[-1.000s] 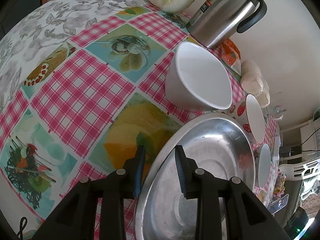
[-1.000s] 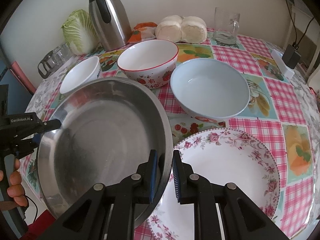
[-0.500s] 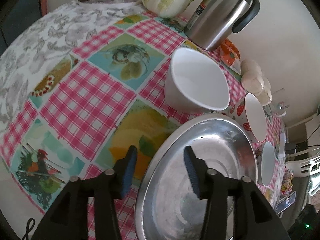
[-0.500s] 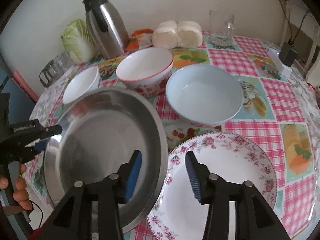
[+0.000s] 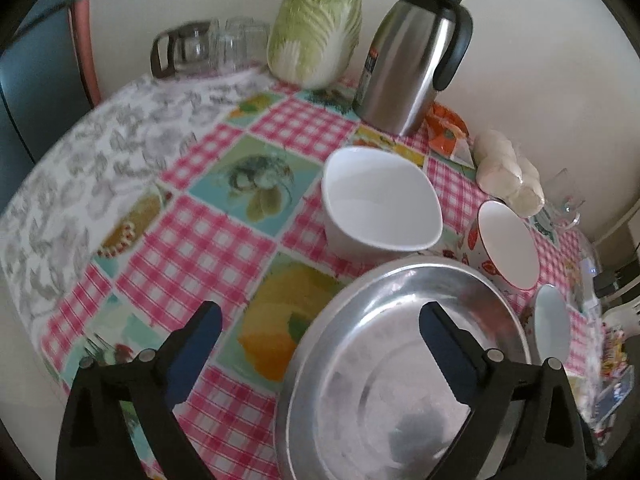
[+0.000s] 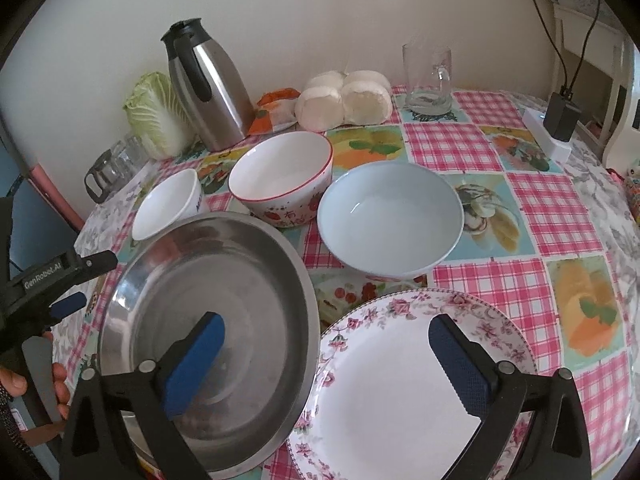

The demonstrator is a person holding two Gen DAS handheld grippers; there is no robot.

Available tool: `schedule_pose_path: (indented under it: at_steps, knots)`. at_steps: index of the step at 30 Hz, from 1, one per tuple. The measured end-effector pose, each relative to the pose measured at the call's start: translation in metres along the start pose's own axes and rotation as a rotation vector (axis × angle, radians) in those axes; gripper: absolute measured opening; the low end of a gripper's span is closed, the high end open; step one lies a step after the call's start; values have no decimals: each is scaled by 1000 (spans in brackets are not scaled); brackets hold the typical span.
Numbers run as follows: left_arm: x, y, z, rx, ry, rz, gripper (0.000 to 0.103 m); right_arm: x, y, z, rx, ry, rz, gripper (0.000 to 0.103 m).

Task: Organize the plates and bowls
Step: 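Move the right gripper to the pink-floral round plate and grasp its rim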

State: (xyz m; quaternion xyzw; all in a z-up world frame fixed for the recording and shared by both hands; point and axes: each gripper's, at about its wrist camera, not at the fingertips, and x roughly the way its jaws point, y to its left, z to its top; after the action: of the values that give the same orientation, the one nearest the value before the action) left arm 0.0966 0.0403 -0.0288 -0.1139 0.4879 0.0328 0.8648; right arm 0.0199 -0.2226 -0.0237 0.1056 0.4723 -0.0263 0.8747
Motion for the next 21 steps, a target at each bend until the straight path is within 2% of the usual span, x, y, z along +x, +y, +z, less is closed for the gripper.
schedule_pose_path:
  at_steps: [3,8,14,18,21]
  knots:
    - [-7,-6,0,28,-47,14,99,-2,-6,1,19,-12,1,103]
    - [-22,-22,-1,59,-115,-8,99,-10,-21,4,53,-26,10,103]
    - [-54,-55,-8,126,-188,-155,99,-37,-62,8,126,-77,-55,103]
    - [-70,-83,-19,169,-177,-254,99,-55,-95,5,211,-104,-57,103]
    - [-80,-106,-31,208,-162,-342,99,-62,-113,0,230,-105,-79,103]
